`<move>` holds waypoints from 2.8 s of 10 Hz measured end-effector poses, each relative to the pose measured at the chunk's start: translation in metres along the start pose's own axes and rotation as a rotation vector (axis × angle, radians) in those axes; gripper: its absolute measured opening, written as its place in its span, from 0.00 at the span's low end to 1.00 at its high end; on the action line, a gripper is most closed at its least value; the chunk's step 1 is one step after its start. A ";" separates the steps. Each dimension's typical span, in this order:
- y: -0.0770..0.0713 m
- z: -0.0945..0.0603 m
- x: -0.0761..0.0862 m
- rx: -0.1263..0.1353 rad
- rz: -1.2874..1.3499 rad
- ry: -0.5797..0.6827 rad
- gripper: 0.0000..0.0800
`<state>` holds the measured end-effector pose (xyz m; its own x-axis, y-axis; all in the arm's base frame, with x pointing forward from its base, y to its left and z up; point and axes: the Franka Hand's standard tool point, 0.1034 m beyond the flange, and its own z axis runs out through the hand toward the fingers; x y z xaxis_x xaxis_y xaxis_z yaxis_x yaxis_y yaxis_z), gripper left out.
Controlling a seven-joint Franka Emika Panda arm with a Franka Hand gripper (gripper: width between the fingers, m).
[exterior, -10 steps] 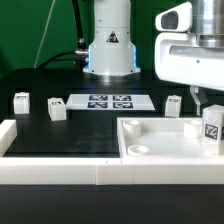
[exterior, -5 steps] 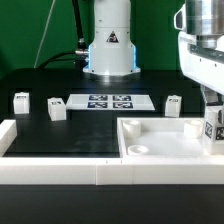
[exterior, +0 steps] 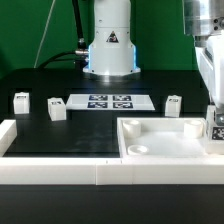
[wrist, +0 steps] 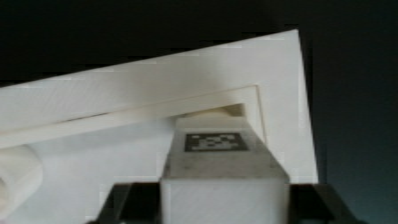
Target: Assemble one leg
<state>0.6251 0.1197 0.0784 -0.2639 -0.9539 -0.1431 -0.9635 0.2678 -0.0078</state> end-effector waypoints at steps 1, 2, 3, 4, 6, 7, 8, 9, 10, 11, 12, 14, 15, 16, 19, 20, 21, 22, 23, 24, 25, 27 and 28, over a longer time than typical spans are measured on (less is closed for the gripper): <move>0.000 0.000 0.000 0.000 -0.047 0.000 0.44; 0.000 0.000 0.000 -0.001 -0.095 0.000 0.67; 0.000 0.000 0.001 -0.009 -0.135 0.000 0.67; -0.001 -0.001 0.002 -0.013 -0.206 0.001 0.78; -0.001 0.000 0.002 -0.017 -0.462 0.000 0.81; 0.000 0.000 0.002 -0.022 -0.560 0.000 0.81; 0.001 0.001 0.002 -0.028 -0.680 -0.001 0.81; 0.002 0.002 0.002 -0.030 -0.776 0.000 0.81; 0.001 0.002 0.001 -0.034 -0.887 0.005 0.81; 0.000 0.002 0.002 -0.034 -1.016 0.005 0.81; 0.000 0.001 0.002 -0.037 -1.139 0.012 0.81; -0.001 0.000 0.003 -0.053 -1.320 0.027 0.81; -0.002 0.000 0.003 -0.065 -1.448 0.046 0.81; -0.001 0.001 0.003 -0.085 -1.582 0.069 0.81; -0.001 0.003 0.004 -0.087 -1.784 0.080 0.81; -0.001 0.003 0.004 -0.087 -1.782 0.080 0.66; -0.001 0.003 0.004 -0.087 -1.780 0.080 0.49; -0.001 0.003 0.004 -0.087 -1.780 0.080 0.36; -0.001 0.003 0.004 -0.085 -1.755 0.079 0.36; -0.001 0.003 0.004 -0.084 -1.746 0.079 0.36; -0.001 0.003 0.004 -0.082 -1.708 0.080 0.36; -0.001 0.004 0.004 -0.051 -1.453 0.058 0.36; -0.001 0.004 0.005 -0.032 -1.307 0.052 0.36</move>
Offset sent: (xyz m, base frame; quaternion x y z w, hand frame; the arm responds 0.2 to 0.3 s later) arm 0.0050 0.0002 -0.0003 -0.0396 -0.0260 -0.0745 0.9961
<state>0.6247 0.1156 0.0741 0.8607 -0.5090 -0.0094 -0.5078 -0.8571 -0.0873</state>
